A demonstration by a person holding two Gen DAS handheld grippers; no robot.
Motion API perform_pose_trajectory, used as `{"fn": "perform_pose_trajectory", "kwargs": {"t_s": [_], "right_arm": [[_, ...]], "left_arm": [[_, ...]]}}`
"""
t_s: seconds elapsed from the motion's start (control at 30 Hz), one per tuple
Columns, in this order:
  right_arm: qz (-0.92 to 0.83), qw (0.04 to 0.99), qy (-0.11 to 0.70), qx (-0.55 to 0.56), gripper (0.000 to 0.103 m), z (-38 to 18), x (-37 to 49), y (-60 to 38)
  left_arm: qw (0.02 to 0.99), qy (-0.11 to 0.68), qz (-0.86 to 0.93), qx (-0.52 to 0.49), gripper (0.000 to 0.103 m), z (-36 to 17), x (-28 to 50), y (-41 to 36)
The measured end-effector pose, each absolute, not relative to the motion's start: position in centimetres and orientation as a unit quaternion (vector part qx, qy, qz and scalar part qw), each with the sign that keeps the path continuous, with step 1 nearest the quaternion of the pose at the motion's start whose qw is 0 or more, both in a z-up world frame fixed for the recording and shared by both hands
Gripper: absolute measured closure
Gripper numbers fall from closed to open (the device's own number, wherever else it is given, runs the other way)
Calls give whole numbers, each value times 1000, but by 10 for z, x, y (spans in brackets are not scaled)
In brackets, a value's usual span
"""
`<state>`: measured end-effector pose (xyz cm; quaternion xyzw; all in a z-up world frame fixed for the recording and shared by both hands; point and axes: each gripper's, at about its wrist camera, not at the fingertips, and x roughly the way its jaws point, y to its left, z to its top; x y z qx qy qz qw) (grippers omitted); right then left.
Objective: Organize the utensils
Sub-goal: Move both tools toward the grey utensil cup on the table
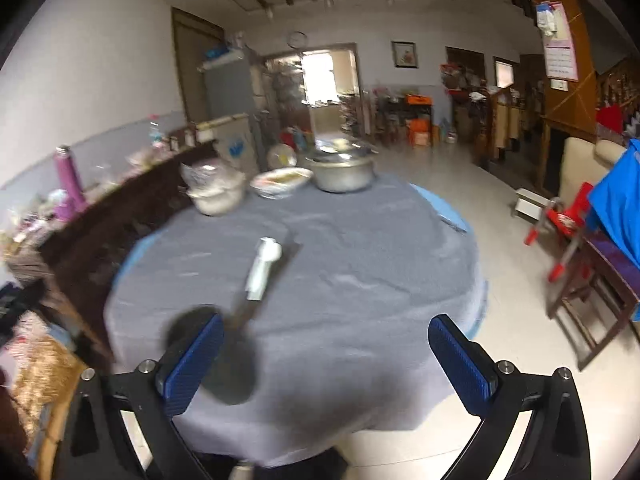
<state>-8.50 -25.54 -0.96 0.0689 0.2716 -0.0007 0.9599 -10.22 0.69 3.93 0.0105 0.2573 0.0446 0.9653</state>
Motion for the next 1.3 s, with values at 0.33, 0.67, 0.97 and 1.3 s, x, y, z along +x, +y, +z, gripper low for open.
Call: {"fn": "perform_pose_trajectory", "kwargs": {"t_s": [0.33, 0.67, 0.97, 1.3], "right_arm": [[0, 963, 269, 13, 0, 24, -117, -184], [-15, 967, 254, -4, 0, 36, -137, -172], [-29, 968, 248, -12, 0, 36, -138, -172], [-35, 966, 257, -19, 0, 28, -132, -172]], "left_arm": [[968, 241, 71, 17, 0, 48, -130, 24], [967, 242, 77, 22, 0, 46, -137, 26], [966, 246, 71, 30, 0, 41, -134, 18], [963, 260, 68, 32, 0, 32, -125, 17]]}}
